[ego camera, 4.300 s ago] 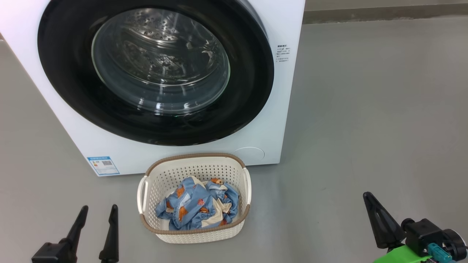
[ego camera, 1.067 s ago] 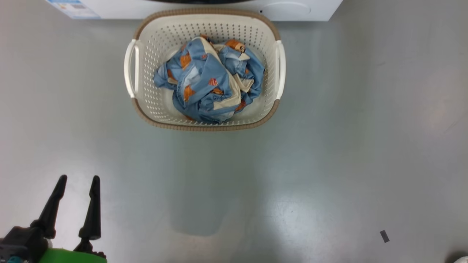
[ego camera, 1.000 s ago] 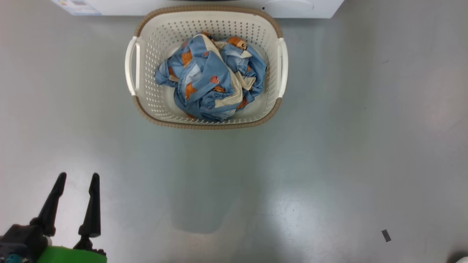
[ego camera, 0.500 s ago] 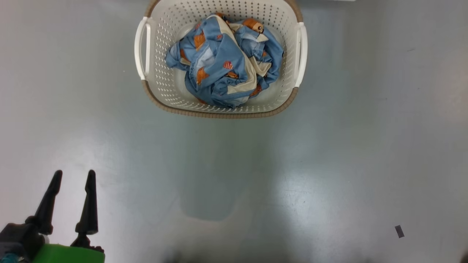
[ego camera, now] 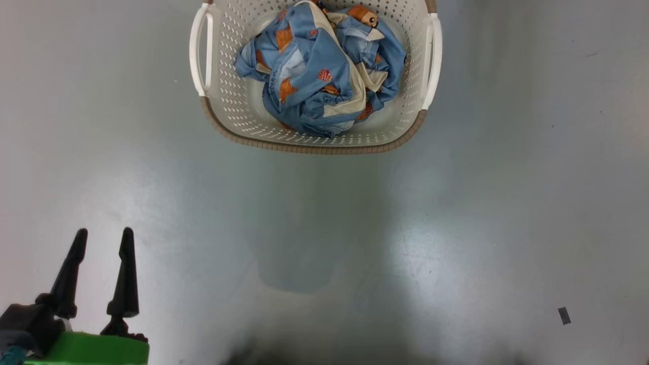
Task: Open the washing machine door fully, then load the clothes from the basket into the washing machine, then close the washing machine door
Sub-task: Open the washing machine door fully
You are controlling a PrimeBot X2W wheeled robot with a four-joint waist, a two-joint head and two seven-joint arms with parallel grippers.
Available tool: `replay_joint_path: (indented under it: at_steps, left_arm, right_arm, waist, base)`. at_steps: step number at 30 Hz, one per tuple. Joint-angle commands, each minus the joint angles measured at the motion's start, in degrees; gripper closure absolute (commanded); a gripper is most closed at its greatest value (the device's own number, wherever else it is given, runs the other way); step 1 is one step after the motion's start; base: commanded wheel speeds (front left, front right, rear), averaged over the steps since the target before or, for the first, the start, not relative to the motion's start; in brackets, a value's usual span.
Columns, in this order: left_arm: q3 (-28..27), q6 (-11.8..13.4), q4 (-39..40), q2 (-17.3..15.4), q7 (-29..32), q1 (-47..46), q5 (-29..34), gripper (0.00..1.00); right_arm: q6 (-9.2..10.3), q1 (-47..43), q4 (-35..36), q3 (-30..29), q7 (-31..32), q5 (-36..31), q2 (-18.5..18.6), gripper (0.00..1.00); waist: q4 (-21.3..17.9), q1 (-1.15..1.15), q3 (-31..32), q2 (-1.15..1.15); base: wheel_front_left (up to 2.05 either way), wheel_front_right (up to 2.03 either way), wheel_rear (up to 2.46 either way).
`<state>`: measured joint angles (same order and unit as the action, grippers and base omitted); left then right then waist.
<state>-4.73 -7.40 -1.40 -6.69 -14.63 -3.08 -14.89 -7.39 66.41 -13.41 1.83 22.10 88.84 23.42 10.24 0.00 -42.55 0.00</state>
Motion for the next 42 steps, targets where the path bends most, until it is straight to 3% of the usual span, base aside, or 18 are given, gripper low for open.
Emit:
replay_joint_path:
  at_steps: [1, 42]
  left_arm:
    - [-2.08, -0.09, 0.86, -1.28, -0.37, -0.09, -0.16, 0.00]
    - [0.34, -0.09, -0.35, 0.05, -0.37, -0.50, -0.53, 0.00]
  right_arm:
    - [-0.10, 0.75, 1.73, 0.59, 0.30, -0.33, -0.47, 1.00]
    - [-0.10, 7.34, -0.72, 7.37, 1.51, 0.12, 1.67, 1.00]
  waist:
    - [0.03, 0.00, -0.10, 0.00]
    - [2.08, 0.00, -1.02, 0.00]
  base:
    - [0.00, 0.00, 0.00]
    - [0.00, 0.00, 0.00]
